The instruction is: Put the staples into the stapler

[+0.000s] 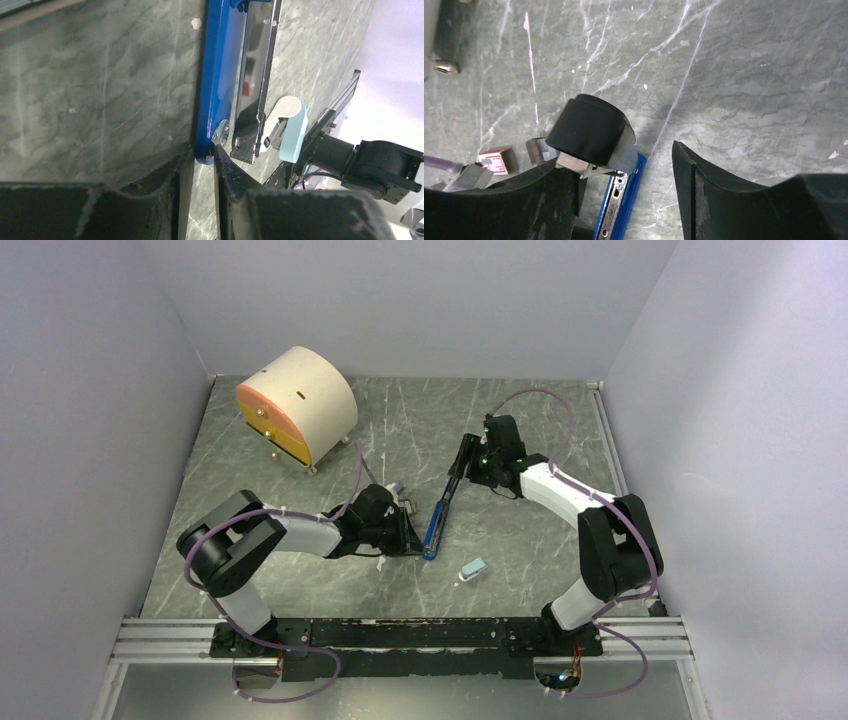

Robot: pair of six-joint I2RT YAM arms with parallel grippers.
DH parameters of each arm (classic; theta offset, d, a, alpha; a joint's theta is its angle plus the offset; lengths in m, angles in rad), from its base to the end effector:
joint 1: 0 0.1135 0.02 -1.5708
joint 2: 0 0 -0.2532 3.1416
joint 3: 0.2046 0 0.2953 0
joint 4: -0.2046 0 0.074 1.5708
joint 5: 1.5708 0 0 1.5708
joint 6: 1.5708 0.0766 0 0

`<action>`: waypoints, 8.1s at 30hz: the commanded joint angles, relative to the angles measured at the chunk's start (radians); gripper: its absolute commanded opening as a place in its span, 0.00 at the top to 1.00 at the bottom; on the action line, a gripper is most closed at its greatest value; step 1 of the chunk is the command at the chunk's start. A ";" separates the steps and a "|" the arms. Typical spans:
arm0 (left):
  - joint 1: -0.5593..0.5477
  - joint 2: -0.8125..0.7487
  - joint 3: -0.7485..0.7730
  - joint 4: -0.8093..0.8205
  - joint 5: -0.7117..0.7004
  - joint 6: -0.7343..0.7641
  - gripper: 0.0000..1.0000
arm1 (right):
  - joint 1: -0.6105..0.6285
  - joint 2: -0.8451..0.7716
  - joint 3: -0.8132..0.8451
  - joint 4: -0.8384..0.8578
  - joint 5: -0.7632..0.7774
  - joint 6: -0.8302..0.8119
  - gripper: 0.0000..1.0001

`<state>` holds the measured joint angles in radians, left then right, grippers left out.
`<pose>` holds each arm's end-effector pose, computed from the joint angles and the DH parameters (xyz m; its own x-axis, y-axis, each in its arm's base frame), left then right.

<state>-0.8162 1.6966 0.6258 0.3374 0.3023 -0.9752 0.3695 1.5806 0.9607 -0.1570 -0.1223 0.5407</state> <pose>0.2247 -0.2723 0.0412 -0.9584 -0.1343 -0.2518 0.0956 0.6802 -0.7268 0.3693 0.1530 0.1424 -0.7868 0.2432 -0.5673 -0.0403 0.8969 0.4404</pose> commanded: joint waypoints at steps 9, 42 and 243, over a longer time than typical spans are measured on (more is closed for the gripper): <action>0.005 -0.057 0.002 -0.163 -0.128 0.051 0.65 | 0.181 0.031 0.108 -0.166 0.346 0.021 0.29; 0.005 -0.270 -0.020 -0.302 -0.277 0.134 0.52 | 0.416 0.213 0.175 -0.311 0.563 0.199 0.60; -0.157 -0.236 -0.090 0.195 -0.344 0.141 0.95 | -0.090 -0.481 -0.347 -0.102 -0.435 0.683 0.90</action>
<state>-0.9676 1.4723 0.5564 0.5529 -0.0494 -0.8661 0.3130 1.1229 0.6094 -0.2710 -0.5804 1.2106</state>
